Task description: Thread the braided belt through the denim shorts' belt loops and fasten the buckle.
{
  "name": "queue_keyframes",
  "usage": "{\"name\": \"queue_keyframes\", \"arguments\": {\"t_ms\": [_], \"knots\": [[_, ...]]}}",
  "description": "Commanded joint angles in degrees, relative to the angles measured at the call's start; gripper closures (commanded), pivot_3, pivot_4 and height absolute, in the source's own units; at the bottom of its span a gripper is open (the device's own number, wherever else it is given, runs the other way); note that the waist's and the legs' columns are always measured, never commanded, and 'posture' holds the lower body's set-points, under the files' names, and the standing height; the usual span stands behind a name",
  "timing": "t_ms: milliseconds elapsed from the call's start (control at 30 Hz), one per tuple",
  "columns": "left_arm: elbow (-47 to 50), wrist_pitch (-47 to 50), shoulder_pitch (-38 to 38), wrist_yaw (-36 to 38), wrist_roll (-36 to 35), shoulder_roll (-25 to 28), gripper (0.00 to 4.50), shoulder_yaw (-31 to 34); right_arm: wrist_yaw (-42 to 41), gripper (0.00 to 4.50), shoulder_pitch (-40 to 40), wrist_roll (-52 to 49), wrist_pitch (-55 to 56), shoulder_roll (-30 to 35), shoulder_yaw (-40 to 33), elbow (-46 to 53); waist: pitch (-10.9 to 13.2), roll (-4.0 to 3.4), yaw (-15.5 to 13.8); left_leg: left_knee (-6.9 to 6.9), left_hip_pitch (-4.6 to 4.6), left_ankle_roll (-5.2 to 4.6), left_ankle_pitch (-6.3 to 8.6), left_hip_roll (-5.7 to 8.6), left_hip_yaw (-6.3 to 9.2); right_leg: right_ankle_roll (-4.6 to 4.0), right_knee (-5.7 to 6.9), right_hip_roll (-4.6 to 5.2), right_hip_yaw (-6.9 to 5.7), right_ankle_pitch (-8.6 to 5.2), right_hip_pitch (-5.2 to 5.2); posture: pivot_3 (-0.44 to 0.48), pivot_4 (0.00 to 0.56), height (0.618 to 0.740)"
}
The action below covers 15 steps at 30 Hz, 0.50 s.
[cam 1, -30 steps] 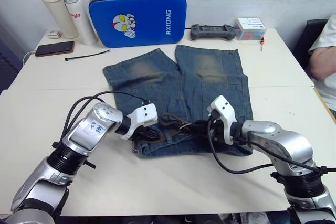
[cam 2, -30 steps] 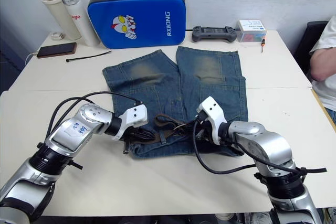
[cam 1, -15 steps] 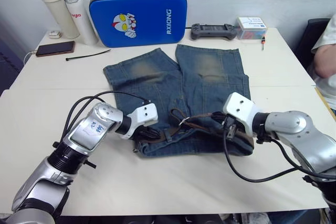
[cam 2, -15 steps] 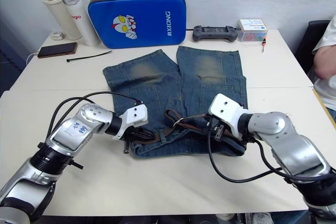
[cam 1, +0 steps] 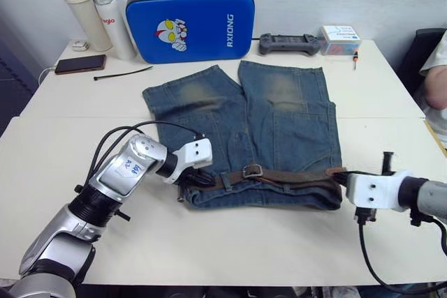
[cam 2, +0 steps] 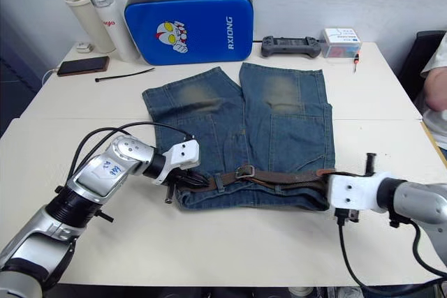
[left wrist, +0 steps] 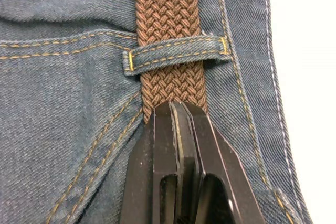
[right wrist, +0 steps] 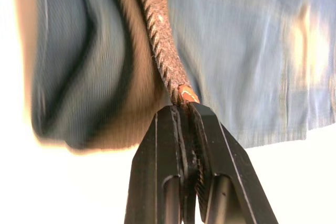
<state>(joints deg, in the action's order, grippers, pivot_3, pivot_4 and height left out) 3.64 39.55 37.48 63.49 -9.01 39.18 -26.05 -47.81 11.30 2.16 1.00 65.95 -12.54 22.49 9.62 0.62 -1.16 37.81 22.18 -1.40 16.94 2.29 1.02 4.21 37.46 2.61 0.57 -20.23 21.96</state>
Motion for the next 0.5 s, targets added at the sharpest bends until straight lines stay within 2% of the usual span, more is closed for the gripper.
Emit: {"name": "queue_keyframes", "arguments": {"t_ms": [33,200,433,500], "knots": [[-0.3,0.9,-3.8,1.9,2.4,3.6,4.5,-2.3,8.2,4.47,4.4,9.2,11.3,-2.2,-4.4,-10.2,0.0,0.0,0.1,0.0,-0.03,0.0,0.0,0.0,0.0,0.0,0.0,-0.01,0.0,0.0,-0.04,0.0,0.15,0.74],[0.9,1.0,-5.3,2.5,2.3,5.3,4.5,-2.0,11.2,4.47,6.1,11.5,15.9,-4.7,-2.7,-13.9,0.0,-0.01,0.3,-0.08,-0.11,0.09,-0.04,-0.02,0.0,-0.01,-0.03,-0.05,0.01,-0.01,-0.1,0.0,0.15,0.74],[-0.2,0.0,-4.6,2.0,2.6,5.3,4.5,-0.4,9.6,4.47,5.2,7.3,15.8,-7.2,-2.1,-14.7,0.0,-0.01,0.4,-0.39,-0.67,-0.01,0.03,-0.02,-0.04,-0.02,-0.2,-0.05,0.06,-0.03,-0.6,0.0,0.15,0.74],[-0.3,-0.4,-4.0,2.2,2.7,5.5,4.5,0.0,8.8,3.68,4.8,5.1,15.2,-7.6,-2.9,-14.3,0.0,-0.01,0.5,-0.48,-0.72,0.01,0.01,-0.03,-0.04,-0.06,-0.21,-0.06,0.05,-0.04,-0.62,0.0,0.15,0.74]]}}
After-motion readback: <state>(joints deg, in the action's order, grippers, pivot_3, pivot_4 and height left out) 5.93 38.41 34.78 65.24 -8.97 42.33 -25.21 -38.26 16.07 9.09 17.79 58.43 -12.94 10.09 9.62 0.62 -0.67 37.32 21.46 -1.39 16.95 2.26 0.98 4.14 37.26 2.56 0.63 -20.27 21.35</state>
